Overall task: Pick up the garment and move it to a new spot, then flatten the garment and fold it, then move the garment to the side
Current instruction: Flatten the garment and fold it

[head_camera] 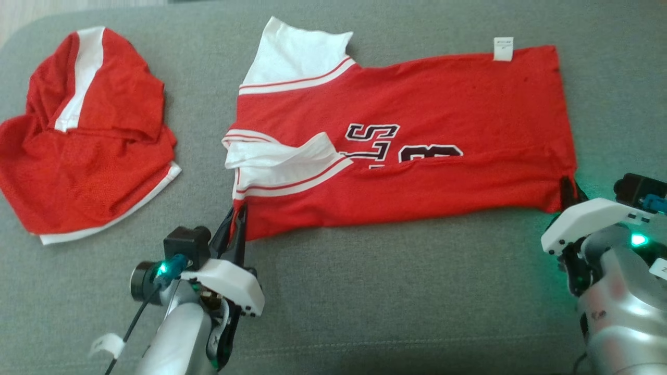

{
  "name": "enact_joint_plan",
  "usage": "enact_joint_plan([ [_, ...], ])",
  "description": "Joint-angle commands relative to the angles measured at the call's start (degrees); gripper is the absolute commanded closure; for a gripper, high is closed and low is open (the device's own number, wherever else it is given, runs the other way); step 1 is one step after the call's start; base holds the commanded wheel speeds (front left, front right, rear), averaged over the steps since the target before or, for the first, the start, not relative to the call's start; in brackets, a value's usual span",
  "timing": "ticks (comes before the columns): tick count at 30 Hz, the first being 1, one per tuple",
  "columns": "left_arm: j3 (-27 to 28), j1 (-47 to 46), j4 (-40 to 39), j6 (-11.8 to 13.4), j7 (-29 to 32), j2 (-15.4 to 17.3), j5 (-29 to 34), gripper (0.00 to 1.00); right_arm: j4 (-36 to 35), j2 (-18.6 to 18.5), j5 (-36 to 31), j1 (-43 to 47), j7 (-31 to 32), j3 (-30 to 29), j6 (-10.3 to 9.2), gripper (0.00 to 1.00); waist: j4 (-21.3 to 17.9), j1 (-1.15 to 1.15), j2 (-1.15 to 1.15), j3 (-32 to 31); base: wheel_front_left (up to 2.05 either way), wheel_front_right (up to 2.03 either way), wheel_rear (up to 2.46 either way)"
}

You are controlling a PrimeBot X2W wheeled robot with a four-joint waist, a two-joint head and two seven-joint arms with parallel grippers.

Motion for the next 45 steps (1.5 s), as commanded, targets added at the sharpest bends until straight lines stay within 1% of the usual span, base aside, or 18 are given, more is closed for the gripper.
enact_joint_plan([
  [1,2.13,-1.66,-0.73,0.31,-0.33,0.62,-0.19,1.0,-1.02,-1.42,-0.3,-0.67,-0.73,2.29,-0.04,1.0,-0.72,0.0,0.0,-1.38,0.0,0.0,0.0],
  [6,2.78,-0.68,2.11,0.1,-0.33,1.47,-0.48,1.0,-1.54,-3.92,0.7,0.36,0.9,5.38,-0.04,1.0,-1.72,0.0,0.0,-4.25,0.0,0.0,0.0],
  [7,2.78,-0.68,2.11,0.1,-0.33,1.47,-0.48,1.0,-1.54,-3.92,0.7,0.36,0.9,5.38,-0.04,1.0,-1.72,0.0,0.0,-4.25,0.0,0.0,0.0],
  [11,3.48,0.54,4.41,-0.13,-0.33,2.45,-1.21,1.0,-2.65,-5.92,2.47,2.06,4.5,7.82,-0.04,1.0,-2.32,0.0,0.0,-6.39,0.0,0.0,0.0],
  [15,2.52,2.26,6.33,-1.68,1.12,3.05,-1.68,1.0,-4.61,-7.49,4.66,5.01,8.45,9.72,-0.04,1.0,-2.56,0.0,0.0,-7.95,0.0,0.0,0.0],
  [20,0.78,4.58,6.63,-3.73,3.22,3.12,-2.38,1.0,-8.48,-8.4,7.35,9.96,11.46,10.54,-0.04,1.0,-2.56,0.0,0.0,-9.07,0.0,0.0,0.0],
  [25,-0.16,5.94,5.95,-4.22,4.05,2.88,-3.05,1.0,-13.24,-7.99,8.81,14.92,12.6,9.63,-0.04,1.0,-2.67,0.0,0.0,-9.58,0.0,0.0,0.0],
  [26,-0.27,6.04,5.83,-4.19,4.15,2.84,-3.13,1.0,-14.22,-7.92,8.71,15.59,12.24,9.07,-0.04,0.5,-2.71,0.0,0.0,-9.61,0.0,0.0,0.0],
  [27,-0.33,6.06,5.69,-4.08,4.15,2.79,-3.2,0.95,-15.09,-7.77,8.55,16.17,11.9,8.46,-0.04,0.0,-2.73,0.0,0.0,-9.65,0.0,0.0,0.0],
  [28,-0.32,6.02,5.46,-3.81,3.97,2.75,-3.2,0.51,-16.05,-7.48,8.33,16.64,11.6,8.16,-0.04,0.0,-2.76,0.0,0.0,-9.66,0.0,0.0,0.0],
  [29,-0.28,5.93,5.2,-3.46,3.68,2.73,-3.15,0.0,-17.33,-7.09,8.08,17.0,11.05,8.18,-0.04,0.0,-2.82,0.0,0.0,-9.67,0.0,0.0,0.0],
  [31,0.19,5.78,4.53,-2.72,2.85,2.65,-3.38,0.0,-20.15,-6.32,7.79,17.57,9.41,7.93,-0.04,0.0,-2.96,0.0,0.0,-9.63,0.0,0.0,0.0],
  [35,2.05,5.28,1.69,-1.1,0.59,2.33,-4.16,0.0,-26.32,-4.61,6.83,18.83,4.06,6.6,-0.04,0.0,-3.14,0.0,0.0,-9.23,0.0,0.0,0.0],
  [38,3.46,4.71,-1.51,-0.51,-0.14,2.11,-4.39,0.0,-30.54,-2.76,5.99,19.9,0.86,6.9,-0.04,0.0,-3.52,0.0,0.0,-8.31,0.0,0.0,0.0],
  [42,4.63,2.82,-5.66,-0.71,-0.3,2.31,-3.38,0.0,-34.79,-0.85,4.76,19.97,-2.42,7.7,-0.04,0.0,-4.52,0.0,0.0,-6.22,0.0,0.0,0.0],
  [45,3.4,-0.52,-4.99,-2.16,-0.07,4.1,-1.43,0.0,-36.93,0.27,3.84,18.52,-3.59,8.62,-0.04,0.0,-5.96,0.0,0.0,-3.72,0.0,0.0,0.0],
])
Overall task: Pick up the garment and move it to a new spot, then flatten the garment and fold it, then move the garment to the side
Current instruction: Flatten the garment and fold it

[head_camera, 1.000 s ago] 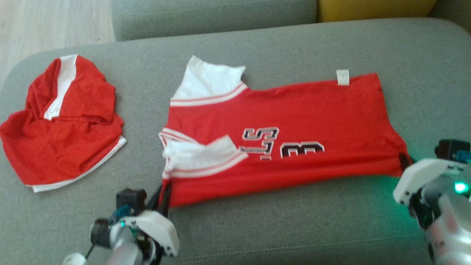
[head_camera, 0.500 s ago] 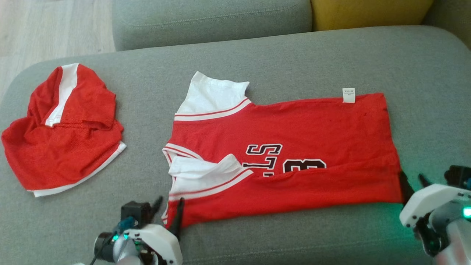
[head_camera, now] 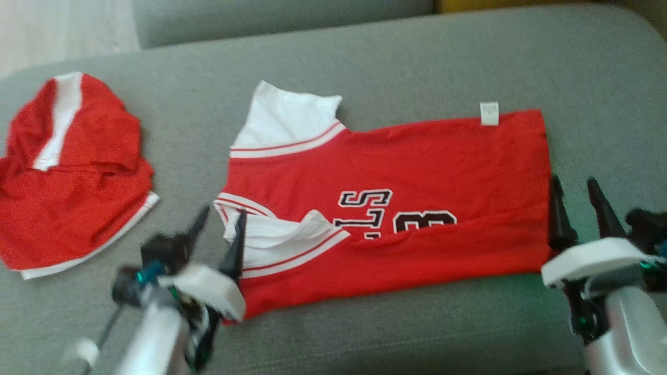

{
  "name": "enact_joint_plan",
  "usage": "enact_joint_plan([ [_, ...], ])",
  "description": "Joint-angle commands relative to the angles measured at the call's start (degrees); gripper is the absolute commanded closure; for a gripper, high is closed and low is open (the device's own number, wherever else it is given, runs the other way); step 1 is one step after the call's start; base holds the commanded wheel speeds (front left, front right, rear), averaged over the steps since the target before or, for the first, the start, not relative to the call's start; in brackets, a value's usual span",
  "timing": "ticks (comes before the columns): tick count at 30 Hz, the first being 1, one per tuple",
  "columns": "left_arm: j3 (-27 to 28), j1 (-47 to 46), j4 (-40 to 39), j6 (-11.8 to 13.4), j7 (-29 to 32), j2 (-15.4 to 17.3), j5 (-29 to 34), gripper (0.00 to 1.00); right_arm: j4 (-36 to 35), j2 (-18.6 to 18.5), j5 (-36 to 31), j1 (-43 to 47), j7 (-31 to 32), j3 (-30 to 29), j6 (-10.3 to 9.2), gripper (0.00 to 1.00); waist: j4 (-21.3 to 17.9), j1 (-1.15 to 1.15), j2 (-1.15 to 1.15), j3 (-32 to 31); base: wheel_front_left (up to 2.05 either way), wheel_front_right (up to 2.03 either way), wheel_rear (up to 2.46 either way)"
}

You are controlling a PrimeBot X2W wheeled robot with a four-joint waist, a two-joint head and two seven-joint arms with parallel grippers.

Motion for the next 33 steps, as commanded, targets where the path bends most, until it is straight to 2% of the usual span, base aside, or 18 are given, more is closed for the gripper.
enact_joint_plan([
  [1,1.37,-6.52,-0.7,-1.25,0.22,2.68,1.28,0.0,-3.14,0.32,-0.95,-3.32,-0.86,2.46,-0.05,0.0,-2.26,0.0,0.0,3.33,0.0,0.0,0.0],
  [6,1.26,-17.76,2.42,-3.51,7.54,7.62,2.13,0.0,-5.27,1.24,-2.01,-8.37,-0.59,6.69,-0.05,0.0,-6.23,0.0,0.0,9.21,0.0,0.0,0.0],
  [7,1.26,-17.76,2.42,-3.51,7.54,7.62,2.13,0.0,-5.27,1.24,-2.01,-8.37,-0.59,6.69,-0.05,0.0,-6.23,0.0,0.0,9.21,0.0,0.0,0.0],
  [14,-0.14,-33.84,8.56,-6.08,20.5,15.22,-0.58,0.0,-5.76,2.68,-1.76,-15.44,-1.45,11.65,-0.05,0.0,-11.97,0.0,0.0,16.02,0.0,0.0,0.0],
  [17,-3.78,-38.99,10.34,-6.29,26.25,18.38,-3.94,0.0,-5.5,3.3,-1.33,-17.71,-2.28,13.62,-0.05,0.0,-14.0,0.0,0.0,18.05,0.0,0.0,0.0],
  [18,-7.04,-41.76,10.74,-6.31,29.49,20.95,-6.75,0.0,-5.27,3.62,-0.92,-18.87,-2.98,14.79,-0.05,0.0,-15.15,0.0,0.0,19.05,0.0,0.0,0.0],
  [20,-10.07,-44.17,11.04,-6.32,32.02,23.56,-9.42,0.0,-5.05,3.87,-0.39,-19.73,-3.77,15.78,-0.05,0.0,-16.1,0.0,0.0,19.86,0.0,0.0,0.0],
  [27,-19.76,-50.22,12.47,-6.33,37.34,29.72,-14.35,0.0,-4.38,4.25,1.45,-20.86,-6.18,17.61,-0.05,0.0,-18.05,0.0,0.0,21.35,0.0,0.0,0.0],
  [33,-23.38,-53.15,15.2,-6.33,37.01,30.85,-16.29,0.0,-3.4,4.34,1.92,-21.11,-7.0,17.86,-0.05,0.0,-18.83,0.0,0.0,21.67,0.0,0.0,0.0],
])
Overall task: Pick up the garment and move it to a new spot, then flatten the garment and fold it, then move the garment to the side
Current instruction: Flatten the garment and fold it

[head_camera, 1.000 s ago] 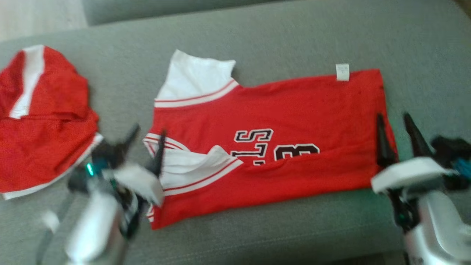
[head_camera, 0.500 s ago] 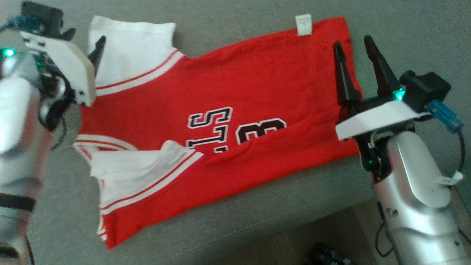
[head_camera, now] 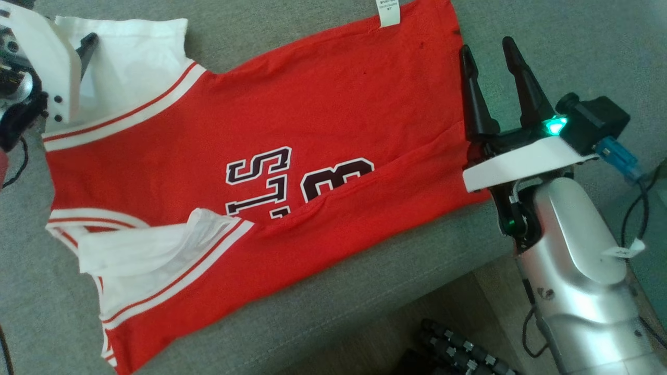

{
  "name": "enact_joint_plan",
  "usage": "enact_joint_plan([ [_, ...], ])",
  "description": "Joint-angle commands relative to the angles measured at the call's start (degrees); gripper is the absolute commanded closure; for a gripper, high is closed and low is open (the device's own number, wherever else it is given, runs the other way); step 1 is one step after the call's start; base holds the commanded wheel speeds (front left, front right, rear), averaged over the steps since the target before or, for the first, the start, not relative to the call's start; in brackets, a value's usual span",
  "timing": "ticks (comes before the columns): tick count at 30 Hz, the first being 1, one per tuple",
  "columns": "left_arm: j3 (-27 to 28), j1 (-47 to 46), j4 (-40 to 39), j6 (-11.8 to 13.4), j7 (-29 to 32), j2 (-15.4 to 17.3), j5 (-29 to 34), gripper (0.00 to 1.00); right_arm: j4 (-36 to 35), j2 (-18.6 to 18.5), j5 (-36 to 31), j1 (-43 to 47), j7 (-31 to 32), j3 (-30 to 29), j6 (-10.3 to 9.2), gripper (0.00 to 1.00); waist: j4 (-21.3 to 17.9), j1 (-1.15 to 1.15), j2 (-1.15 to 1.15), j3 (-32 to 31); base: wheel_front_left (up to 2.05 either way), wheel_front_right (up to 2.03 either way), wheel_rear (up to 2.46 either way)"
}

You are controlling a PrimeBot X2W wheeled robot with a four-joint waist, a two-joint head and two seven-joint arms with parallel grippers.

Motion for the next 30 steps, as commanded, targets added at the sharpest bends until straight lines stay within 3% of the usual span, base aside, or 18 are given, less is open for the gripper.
enact_joint_plan([
  [1,1.07,-2.87,-0.44,0.03,-0.31,2.78,-0.69,0.0,-1.45,0.56,0.57,-1.06,-0.85,1.12,-0.05,0.0,-0.11,-0.01,0.0,0.04,0.0,0.0,0.0],
  [2,0.67,-3.1,-0.08,0.03,-0.25,2.69,-1.39,0.0,-1.29,0.57,0.62,-1.13,-0.91,1.15,-0.05,0.0,-0.14,-0.01,0.0,0.07,0.0,0.0,0.0],
  [3,0.2,-3.35,0.26,0.03,-0.09,2.63,-2.03,0.1,-1.13,0.57,0.63,-1.21,-0.96,1.11,-0.05,0.0,-0.12,-0.01,0.0,0.09,0.0,0.0,0.0],
  [5,-1.37,-3.74,0.35,0.03,0.52,2.49,-3.21,1.0,-0.75,0.58,0.64,-1.42,-1.02,0.86,-0.05,0.0,0.05,-0.01,0.0,0.09,0.0,0.0,0.0],
  [9,-3.03,-4.47,0.06,0.03,-0.46,2.16,-6.04,1.0,0.44,0.59,0.28,-1.88,-0.92,-0.22,-0.05,0.0,1.36,-0.01,0.0,-0.48,0.0,0.0,0.0],
  [18,-2.65,-3.68,-0.44,0.07,-11.66,-1.48,-7.44,1.0,2.84,-2.4,1.11,-3.74,2.28,-2.37,-0.05,0.0,8.05,-0.01,0.0,-4.16,0.0,0.0,0.0],
  [24,-2.45,1.24,-4.83,0.73,-19.06,-4.91,-8.49,1.0,6.55,-8.15,3.42,-5.69,8.82,-3.14,-0.05,0.0,15.09,-0.01,0.0,-6.97,0.0,0.0,0.0],
  [30,-3.27,7.19,-11.71,2.42,-22.66,-6.01,-8.72,1.0,12.89,-15.13,4.13,-8.52,14.52,-2.26,-0.05,0.0,19.83,-0.01,0.0,-7.12,0.0,0.0,0.0],
])
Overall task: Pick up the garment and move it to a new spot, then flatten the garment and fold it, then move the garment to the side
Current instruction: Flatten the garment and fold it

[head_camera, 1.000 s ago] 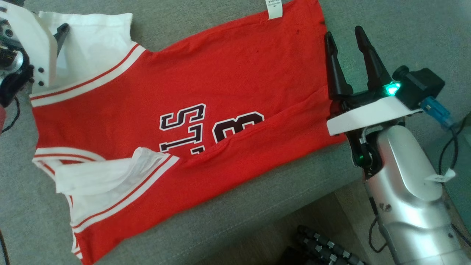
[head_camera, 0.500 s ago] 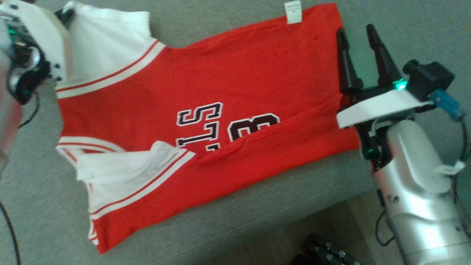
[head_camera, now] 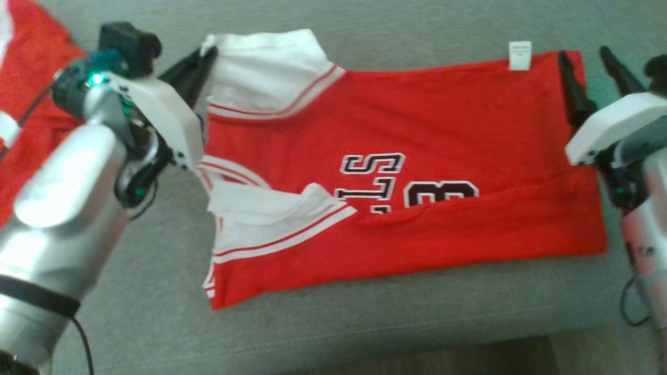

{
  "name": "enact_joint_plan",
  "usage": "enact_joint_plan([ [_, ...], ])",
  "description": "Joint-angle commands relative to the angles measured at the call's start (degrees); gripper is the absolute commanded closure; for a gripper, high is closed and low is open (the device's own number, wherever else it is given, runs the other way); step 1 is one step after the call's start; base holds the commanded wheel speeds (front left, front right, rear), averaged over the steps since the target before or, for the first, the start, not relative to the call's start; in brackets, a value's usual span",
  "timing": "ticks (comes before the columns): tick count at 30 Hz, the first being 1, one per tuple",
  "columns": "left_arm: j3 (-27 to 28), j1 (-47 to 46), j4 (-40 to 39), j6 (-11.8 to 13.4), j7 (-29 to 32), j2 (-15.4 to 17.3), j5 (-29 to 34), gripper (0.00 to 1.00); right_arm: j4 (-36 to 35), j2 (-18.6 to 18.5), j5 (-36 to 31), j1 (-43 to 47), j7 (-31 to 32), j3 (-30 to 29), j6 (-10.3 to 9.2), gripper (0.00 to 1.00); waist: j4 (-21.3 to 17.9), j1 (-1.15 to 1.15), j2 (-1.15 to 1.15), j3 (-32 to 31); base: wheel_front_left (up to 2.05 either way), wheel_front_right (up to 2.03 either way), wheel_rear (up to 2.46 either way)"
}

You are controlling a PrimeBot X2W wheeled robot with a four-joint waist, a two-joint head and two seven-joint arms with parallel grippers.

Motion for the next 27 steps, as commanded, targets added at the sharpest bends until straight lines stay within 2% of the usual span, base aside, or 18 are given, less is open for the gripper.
enact_joint_plan([
  [1,1.96,-1.08,-3.1,0.8,-0.83,1.91,-0.41,1.0,0.07,-2.05,0.54,-1.9,0.81,1.0,-0.05,0.0,2.96,0.0,0.0,-0.49,0.0,0.0,0.0],
  [7,1.3,2.66,-10.29,3.14,-1.27,2.43,-0.21,1.0,7.21,-6.02,1.52,-4.96,3.5,1.85,-0.05,0.0,5.44,0.0,0.0,0.67,0.0,0.0,0.0],
  [14,0.62,4.15,-15.75,4.72,0.11,3.55,0.11,1.0,13.73,-7.19,3.37,-8.62,5.15,4.01,-0.05,0.0,6.21,0.0,0.0,2.28,0.0,0.0,0.0],
  [22,0.29,4.33,-18.19,5.73,1.32,4.68,0.43,1.0,19.61,-7.17,4.56,-12.12,4.21,6.68,-0.05,0.0,6.23,0.0,0.0,3.36,0.0,0.0,0.0],
  [23,0.29,4.38,-18.25,5.83,1.37,4.79,0.41,1.0,20.1,-7.13,4.8,-12.36,3.98,7.05,-0.05,0.25,6.21,0.0,0.0,3.35,0.0,0.0,0.0],
  [24,0.31,4.46,-18.28,5.95,1.43,4.86,0.35,1.0,20.52,-7.1,5.1,-12.57,3.71,7.4,-0.05,0.74,6.17,0.0,0.0,3.31,0.0,0.0,0.0],
  [25,0.33,4.54,-18.26,6.05,1.46,4.94,0.28,1.0,20.81,-7.11,5.39,-12.74,3.25,7.78,-0.05,1.0,6.13,0.0,0.0,3.24,0.0,0.0,0.0],
  [27,0.48,4.71,-18.03,6.35,1.36,5.07,0.15,1.0,21.45,-7.17,5.99,-12.95,2.62,8.62,-0.05,1.0,6.03,0.0,0.0,2.97,0.0,0.0,0.0],
])
